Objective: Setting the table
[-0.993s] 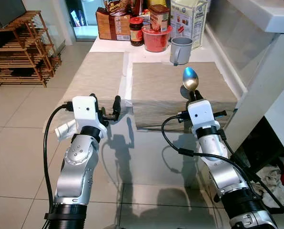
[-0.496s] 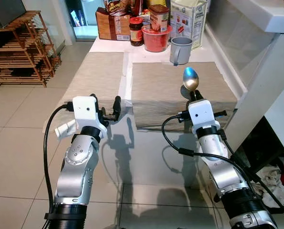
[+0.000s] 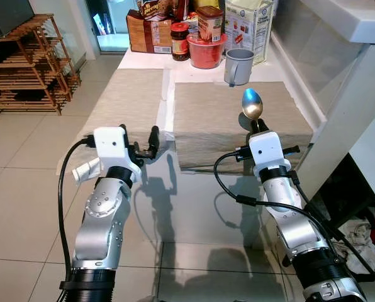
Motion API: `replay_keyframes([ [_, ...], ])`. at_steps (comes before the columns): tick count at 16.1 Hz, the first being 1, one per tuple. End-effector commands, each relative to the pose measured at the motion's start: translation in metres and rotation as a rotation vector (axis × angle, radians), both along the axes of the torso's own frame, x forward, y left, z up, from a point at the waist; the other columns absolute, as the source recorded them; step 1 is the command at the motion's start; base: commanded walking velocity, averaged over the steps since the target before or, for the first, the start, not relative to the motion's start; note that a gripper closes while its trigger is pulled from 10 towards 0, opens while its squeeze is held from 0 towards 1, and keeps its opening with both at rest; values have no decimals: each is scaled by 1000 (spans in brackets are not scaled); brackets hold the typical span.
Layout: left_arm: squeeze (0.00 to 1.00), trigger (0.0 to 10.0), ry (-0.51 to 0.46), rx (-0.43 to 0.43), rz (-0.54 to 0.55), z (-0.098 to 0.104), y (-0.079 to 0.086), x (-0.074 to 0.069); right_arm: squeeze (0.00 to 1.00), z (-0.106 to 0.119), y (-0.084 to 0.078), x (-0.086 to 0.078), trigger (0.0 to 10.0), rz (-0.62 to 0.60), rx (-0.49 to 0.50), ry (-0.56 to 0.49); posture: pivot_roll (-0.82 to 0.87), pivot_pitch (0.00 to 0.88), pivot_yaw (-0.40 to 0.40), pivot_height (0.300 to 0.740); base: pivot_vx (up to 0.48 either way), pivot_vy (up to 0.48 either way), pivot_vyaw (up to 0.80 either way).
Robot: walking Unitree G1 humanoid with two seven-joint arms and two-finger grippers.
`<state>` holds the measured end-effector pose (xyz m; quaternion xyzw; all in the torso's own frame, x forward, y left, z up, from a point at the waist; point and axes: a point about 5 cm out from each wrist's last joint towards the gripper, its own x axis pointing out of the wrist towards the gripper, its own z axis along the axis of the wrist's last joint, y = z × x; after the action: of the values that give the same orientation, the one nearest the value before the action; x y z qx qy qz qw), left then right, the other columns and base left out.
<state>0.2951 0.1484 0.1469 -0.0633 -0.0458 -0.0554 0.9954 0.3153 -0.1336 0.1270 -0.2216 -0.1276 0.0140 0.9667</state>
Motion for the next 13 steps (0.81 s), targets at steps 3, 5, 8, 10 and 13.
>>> replay_keyframes([
  [3,0,10000,-3,1,2,3,0,3,0,4,1,3,0,7,32,-7,-50,0,46,740,0,0,0],
  [5,0,10000,0,0,0,2,0,3,0,5,-1,6,0,-10,93,21,-51,0,47,740,0,0,0],
  [8,0,10000,-5,10,-4,3,-1,3,0,5,-1,5,0,-5,74,14,-51,0,47,740,0,0,0],
  [10,0,10000,3,8,0,2,-1,3,0,4,-1,5,0,-4,76,19,-52,0,47,740,0,0,0],
  [13,0,10000,10,14,2,1,-1,2,0,3,-2,4,0,-5,75,25,-53,0,47,740,0,0,0],
])
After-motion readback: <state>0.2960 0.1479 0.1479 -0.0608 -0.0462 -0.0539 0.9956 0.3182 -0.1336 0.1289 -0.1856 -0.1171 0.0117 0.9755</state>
